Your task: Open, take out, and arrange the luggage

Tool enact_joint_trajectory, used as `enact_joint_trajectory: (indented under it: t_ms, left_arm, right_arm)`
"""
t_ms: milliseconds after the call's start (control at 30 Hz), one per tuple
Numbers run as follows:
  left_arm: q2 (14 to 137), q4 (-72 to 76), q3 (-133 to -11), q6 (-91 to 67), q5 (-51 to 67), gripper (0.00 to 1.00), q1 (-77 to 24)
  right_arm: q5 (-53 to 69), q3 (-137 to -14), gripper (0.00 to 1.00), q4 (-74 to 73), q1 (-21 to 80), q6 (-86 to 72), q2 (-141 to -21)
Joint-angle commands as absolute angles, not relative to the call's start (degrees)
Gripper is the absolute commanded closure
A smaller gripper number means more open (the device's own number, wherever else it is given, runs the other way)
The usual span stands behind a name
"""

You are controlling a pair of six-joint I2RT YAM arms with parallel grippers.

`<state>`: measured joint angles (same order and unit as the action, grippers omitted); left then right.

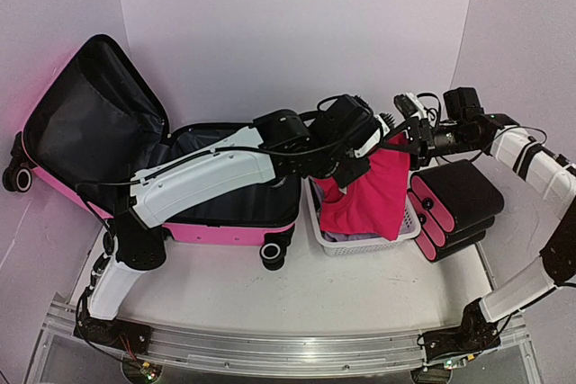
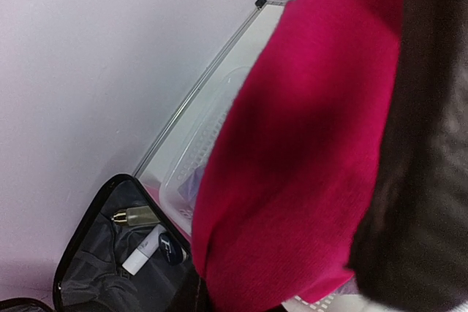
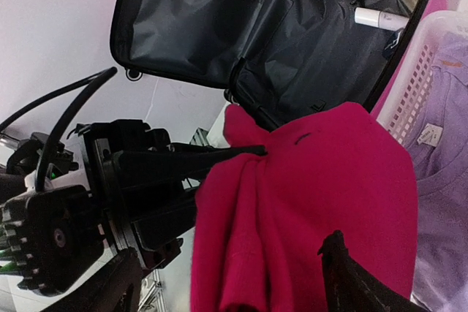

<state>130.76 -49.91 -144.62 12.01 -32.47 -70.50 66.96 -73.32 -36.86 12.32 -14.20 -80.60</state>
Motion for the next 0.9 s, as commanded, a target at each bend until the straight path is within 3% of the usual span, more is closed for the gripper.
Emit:
enact_joint_trajectory:
  t_ms: [0, 100, 267, 467, 600, 667, 867]
  left_arm:
    - [126.5, -45.8, -147.8, 12.5, -32.7, 1.00, -70.5]
    - [126.7, -45.9, -148.2, 12.7, -32.8, 1.00, -70.3]
    - [127.2, -45.9, -148.6, 12.6, -32.7, 1.00, -70.4]
    - [127.1, -46.0, -148.4, 13.0, -32.8, 1.00, -70.0]
    - [126.9, -46.0, -148.3, 13.0, -32.8, 1.00, -69.7]
    - [126.9, -46.0, -148.3, 13.0, -32.7, 1.00, -69.6]
    - [127.4, -45.9, -149.1, 12.8, -32.1, 1.00, -69.4]
  right_arm:
    - [67.8, -74.2, 0.29, -32.6, 12.4, -14.9, -82.0]
    - [68.2, -73.1, 0.33, -30.5, 12.6, -16.2, -81.6]
    - [68.8, -70.8, 0.31, -24.9, 12.8, -19.4, -81.5]
    - [69.7, -69.9, 0.45, -23.5, 12.9, -19.3, -81.9]
    - [69.9, -69.0, 0.22, -22.5, 12.9, -19.4, -80.9]
    - [69.6, -68.8, 0.21, -22.3, 13.2, -19.3, -80.2]
    - [69.4, -69.6, 0.45, -22.0, 14.2, -19.8, -82.5]
